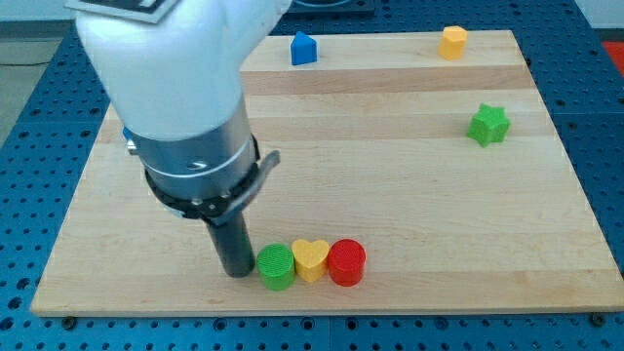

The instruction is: Move the green star to the top side of the red circle

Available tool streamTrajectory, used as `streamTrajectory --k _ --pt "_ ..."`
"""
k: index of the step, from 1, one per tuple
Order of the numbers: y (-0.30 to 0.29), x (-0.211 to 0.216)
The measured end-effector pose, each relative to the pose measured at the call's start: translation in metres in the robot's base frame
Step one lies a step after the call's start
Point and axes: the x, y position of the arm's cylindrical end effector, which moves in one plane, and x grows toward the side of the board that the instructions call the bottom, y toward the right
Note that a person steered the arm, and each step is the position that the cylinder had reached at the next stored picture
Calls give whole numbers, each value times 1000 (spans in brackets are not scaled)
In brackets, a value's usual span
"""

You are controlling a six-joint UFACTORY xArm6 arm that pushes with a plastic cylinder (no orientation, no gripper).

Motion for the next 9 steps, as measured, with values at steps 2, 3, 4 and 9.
streamTrajectory --k 2,3,4,9 --pt "77 -74" --pt "172 -77" --pt "266 -80" --pt "321 -198"
